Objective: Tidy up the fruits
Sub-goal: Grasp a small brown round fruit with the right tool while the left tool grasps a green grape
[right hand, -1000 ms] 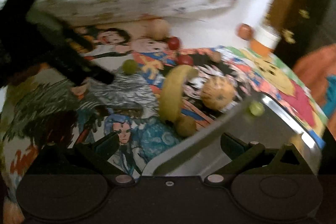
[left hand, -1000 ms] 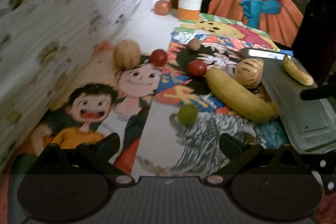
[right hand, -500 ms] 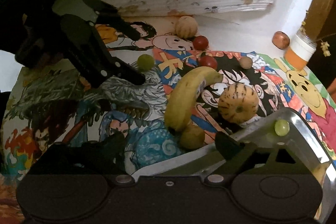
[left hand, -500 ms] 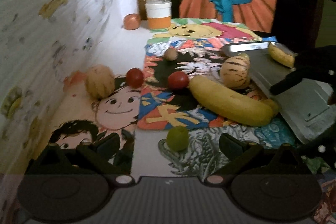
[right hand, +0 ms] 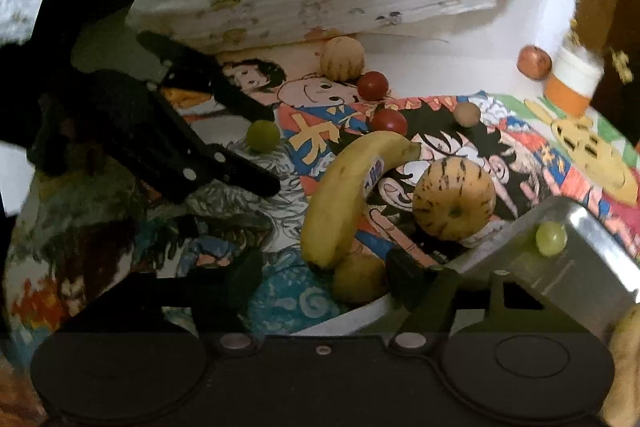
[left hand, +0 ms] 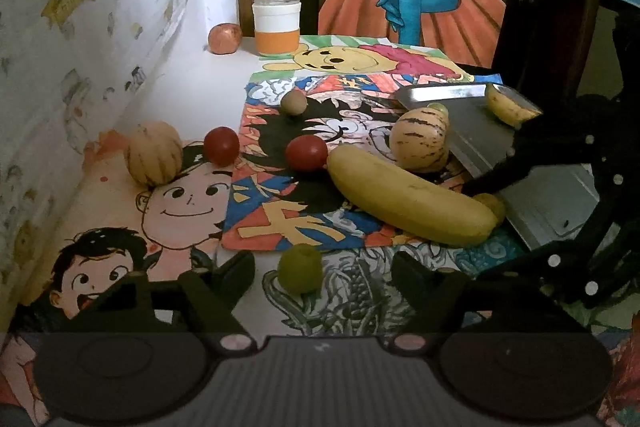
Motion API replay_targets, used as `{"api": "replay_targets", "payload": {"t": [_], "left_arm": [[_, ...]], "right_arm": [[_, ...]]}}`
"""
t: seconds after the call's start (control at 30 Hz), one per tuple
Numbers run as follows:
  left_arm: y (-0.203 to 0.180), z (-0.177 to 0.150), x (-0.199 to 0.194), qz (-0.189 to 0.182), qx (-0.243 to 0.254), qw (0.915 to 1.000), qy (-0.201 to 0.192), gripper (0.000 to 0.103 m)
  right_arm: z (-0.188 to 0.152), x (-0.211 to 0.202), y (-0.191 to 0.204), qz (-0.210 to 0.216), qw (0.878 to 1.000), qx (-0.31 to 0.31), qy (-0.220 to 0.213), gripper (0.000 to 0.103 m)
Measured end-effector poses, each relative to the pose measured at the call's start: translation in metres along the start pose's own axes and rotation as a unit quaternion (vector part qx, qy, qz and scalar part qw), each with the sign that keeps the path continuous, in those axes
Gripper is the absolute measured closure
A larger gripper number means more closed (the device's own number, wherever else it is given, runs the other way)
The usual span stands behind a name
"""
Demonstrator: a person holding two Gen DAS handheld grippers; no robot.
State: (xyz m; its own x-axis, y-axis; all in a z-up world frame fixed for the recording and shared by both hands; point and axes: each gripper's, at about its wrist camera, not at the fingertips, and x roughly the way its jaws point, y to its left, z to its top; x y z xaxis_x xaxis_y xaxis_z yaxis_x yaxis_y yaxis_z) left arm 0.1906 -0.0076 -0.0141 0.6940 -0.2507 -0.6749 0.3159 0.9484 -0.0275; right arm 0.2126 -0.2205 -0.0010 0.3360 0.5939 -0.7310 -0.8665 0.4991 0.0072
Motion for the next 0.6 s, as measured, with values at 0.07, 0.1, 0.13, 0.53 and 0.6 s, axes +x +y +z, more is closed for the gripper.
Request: {"api": "replay_targets", "payload": {"t": [0.07,0.1,0.13,0.53,0.6], "left_arm": [[0.0,0.0,0.0,0.004,-0.002,1.0,-0.002,0.031],[0.0,0.0,0.0,0.008,-0.003,1.0,-0.002,0.035],[0.0,0.001,0.0,0.012,-0.004,0.9999,-0.003,0.038],[0.006,-0.002,-0.005,0.013,-0.036,0.9992,-0.014,0.068],[0.007,-0.003,-0.005,0.009,-0.042,0.9989,-0.017,0.073]], "right_arm": [[-0.001,0.0,0.001,-0.003,1.0,0.01,-0.004,0.035],[-0.001,-0.001,0.001,-0.004,1.0,0.02,-0.007,0.035],[-0.002,-0.001,0.0,-0.004,0.999,0.03,-0.01,0.036],[-0.014,-0.006,0.01,-0.02,0.993,0.107,-0.045,0.047],[-0.016,-0.007,0.013,-0.026,0.992,0.116,-0.051,0.048]]}}
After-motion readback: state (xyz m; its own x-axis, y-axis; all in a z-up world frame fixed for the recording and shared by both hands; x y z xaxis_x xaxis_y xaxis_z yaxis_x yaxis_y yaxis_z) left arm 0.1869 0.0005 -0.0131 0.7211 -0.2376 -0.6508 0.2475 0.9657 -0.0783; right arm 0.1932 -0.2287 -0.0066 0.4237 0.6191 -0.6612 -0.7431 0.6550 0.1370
